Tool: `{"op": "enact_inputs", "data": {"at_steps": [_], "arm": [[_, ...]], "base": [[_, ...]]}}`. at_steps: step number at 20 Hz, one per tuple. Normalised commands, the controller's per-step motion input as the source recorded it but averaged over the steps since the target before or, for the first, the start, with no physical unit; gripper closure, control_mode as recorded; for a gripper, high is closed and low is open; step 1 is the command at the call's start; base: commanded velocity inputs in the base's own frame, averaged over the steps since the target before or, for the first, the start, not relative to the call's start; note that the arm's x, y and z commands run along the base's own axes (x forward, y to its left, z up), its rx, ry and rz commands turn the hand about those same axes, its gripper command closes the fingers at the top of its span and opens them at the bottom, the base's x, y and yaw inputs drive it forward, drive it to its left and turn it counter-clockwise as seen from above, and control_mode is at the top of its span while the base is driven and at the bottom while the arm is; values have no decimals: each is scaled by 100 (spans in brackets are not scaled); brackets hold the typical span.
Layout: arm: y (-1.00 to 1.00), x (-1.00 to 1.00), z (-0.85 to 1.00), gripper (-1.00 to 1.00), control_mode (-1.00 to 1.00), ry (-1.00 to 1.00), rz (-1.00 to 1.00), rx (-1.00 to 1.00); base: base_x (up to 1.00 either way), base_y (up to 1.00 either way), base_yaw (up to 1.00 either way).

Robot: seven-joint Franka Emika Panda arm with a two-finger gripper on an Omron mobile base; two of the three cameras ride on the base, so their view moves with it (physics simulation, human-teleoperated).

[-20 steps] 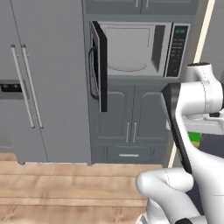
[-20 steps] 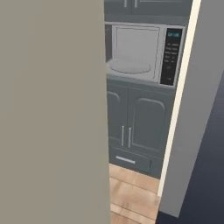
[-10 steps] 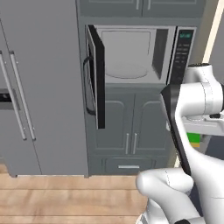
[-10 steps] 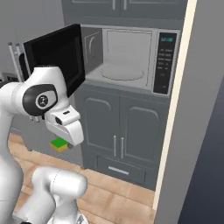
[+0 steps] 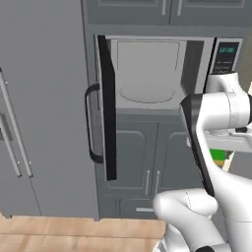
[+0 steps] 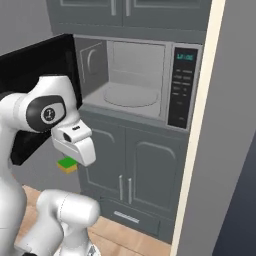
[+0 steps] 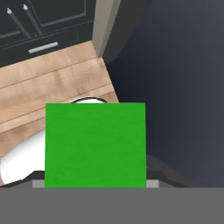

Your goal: Place the sponge inside the microwave to prepare for sanitizing.

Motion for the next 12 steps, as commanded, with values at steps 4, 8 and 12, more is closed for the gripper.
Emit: {"op": "enact_inputs", "data": {"at_steps": [4, 8, 12], "arm": [[0, 0, 0, 100, 100, 0, 0, 0], [0, 0, 0, 100, 100, 0, 0, 0], [0, 0, 0, 100, 100, 0, 0, 0]], "base": [[42, -46, 12], [30, -14, 13], [25, 0, 21]]}}
